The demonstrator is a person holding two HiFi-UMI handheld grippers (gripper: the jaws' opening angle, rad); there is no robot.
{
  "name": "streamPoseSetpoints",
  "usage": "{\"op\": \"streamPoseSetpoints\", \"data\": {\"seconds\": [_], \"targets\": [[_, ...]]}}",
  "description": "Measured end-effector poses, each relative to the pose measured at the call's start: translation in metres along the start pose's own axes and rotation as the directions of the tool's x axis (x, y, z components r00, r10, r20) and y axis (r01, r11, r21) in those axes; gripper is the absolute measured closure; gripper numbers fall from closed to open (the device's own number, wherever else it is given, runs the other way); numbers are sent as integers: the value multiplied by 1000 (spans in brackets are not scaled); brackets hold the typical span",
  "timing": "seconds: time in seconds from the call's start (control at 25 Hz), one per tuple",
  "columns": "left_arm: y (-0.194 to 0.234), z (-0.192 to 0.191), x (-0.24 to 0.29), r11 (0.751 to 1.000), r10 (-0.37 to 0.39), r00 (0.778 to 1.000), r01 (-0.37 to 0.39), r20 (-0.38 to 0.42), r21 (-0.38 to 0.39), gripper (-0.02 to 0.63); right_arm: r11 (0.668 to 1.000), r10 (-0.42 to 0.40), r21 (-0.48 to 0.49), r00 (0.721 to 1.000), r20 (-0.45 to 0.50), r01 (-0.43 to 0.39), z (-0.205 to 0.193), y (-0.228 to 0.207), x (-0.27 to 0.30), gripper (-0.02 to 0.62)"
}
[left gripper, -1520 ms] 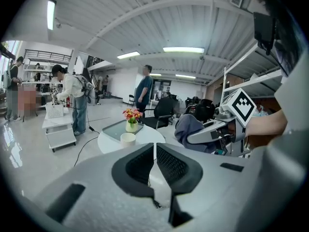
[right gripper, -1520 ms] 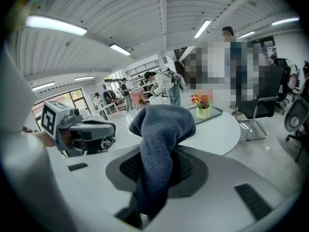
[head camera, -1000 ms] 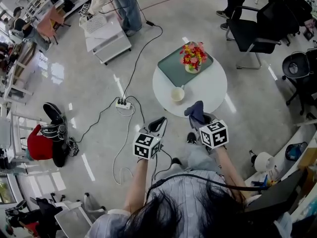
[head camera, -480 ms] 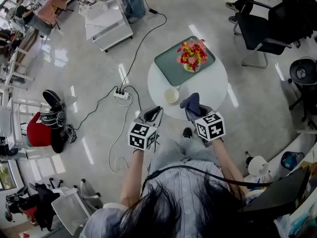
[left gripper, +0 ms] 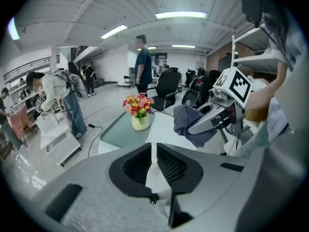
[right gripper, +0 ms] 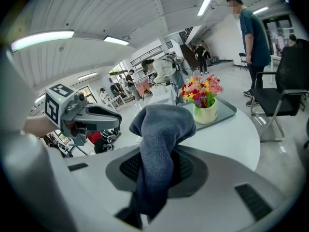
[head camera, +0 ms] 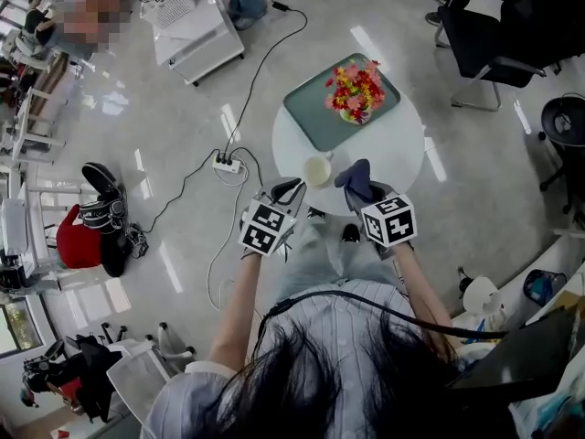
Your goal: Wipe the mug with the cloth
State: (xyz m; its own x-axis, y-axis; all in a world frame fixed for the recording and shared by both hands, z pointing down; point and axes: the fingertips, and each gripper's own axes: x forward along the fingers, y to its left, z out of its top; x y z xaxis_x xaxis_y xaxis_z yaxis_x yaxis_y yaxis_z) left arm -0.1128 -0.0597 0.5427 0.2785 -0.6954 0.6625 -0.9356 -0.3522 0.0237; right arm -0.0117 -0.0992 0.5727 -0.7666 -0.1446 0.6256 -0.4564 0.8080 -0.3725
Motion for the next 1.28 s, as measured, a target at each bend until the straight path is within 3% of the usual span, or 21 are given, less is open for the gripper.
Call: {"op": "streamPoseSetpoints", "data": {"seconds": [0.24,0.44,0.72,0.92,1.08,1.28], "targets": [[19,-9,27,983,-103,989,118,-106,142,580,998,-48,34,999,-21,49,2,-9,20,494],[30,-10,48,940,-187,966,229,-179,253,580,994,-95,52,995,-38,97,4,-17,31,494],[35,-17,75,836,-290,909,393,-300,382,578,985,-153,67,986,-72,157,11,-28,52,494],[34,-25,92,737,-343,851,506,-398,448,568,978,-190,67,974,-120,199,3,-40,71,494],[30,-30,104,655,-369,794,591,-482,471,499,975,-202,55,966,-163,213,-7,-50,83,494],[21,-39,120,600,-393,741,656,-545,458,497,974,-207,51,957,-201,221,-21,-57,96,494]]}}
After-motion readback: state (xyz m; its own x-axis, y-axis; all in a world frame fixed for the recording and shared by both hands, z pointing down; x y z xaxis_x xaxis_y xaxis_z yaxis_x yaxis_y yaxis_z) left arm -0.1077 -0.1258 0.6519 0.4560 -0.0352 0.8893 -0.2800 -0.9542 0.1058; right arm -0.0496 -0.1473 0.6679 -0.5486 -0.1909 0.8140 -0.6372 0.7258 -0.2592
